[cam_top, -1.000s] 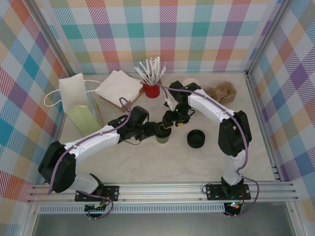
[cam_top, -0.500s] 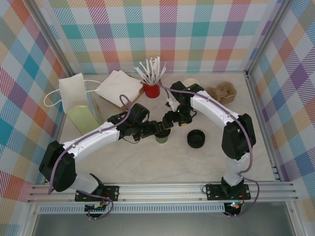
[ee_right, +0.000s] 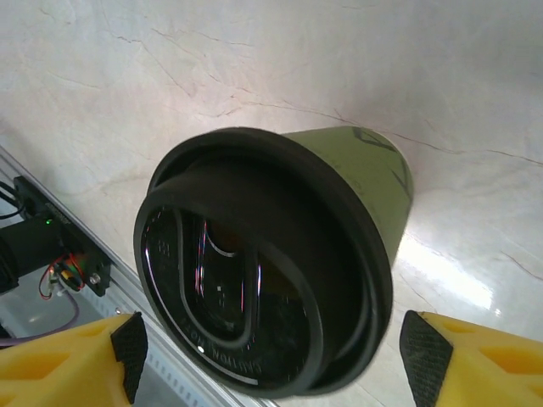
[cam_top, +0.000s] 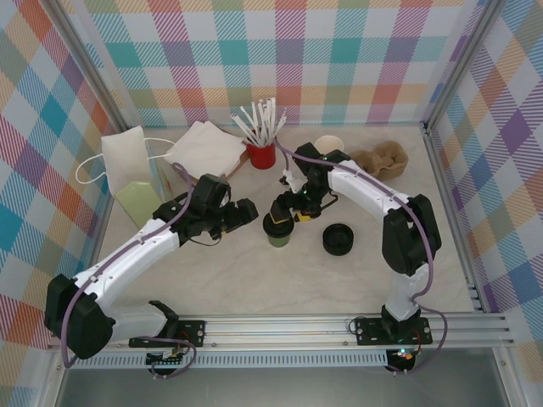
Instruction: Pack the takeout coffee
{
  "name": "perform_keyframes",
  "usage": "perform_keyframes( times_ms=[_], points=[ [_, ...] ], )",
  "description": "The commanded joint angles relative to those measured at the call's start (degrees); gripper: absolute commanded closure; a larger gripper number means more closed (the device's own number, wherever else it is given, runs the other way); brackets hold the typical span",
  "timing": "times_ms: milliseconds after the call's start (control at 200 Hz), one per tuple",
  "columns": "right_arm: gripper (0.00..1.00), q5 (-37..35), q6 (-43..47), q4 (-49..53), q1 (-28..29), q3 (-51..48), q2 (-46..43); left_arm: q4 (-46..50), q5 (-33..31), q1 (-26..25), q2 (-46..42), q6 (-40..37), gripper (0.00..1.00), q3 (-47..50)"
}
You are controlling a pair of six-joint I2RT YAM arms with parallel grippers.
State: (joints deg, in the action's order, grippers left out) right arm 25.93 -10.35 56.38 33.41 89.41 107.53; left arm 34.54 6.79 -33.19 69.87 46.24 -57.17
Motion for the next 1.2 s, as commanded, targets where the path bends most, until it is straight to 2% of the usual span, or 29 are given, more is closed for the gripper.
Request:
perform_keyframes(
  times_ms=[0,410,695,955,1195],
  points=[
    [0.23,5.0,-0.2,-0.9,-0.1,2.8,2.4,2.5,-0.5,0.9,-1.7,-0.8,0.15,1.7],
    [0.25,13.7,-0.3,-4.5,0.0,7.6,7.3,0.1,3.3,1.2,-0.1,-0.6,0.16,2.7],
    [0.26,0.8,1.8,2.2,-0.9,7.1,3.0,-4.1,8.1,1.0,3.2,-0.8,0.18,3.4],
    [0.36,1.7,1.4,2.6,-0.7,3.3,1.8,-6.5,9.4,0.8,6.2,-0.8,0.21,3.5],
    [0.38,2.7,1.6,3.1,0.1,2.2,2.4,-6.8,8.8,0.6,8.3,-1.0,0.21,4.1]
  ],
)
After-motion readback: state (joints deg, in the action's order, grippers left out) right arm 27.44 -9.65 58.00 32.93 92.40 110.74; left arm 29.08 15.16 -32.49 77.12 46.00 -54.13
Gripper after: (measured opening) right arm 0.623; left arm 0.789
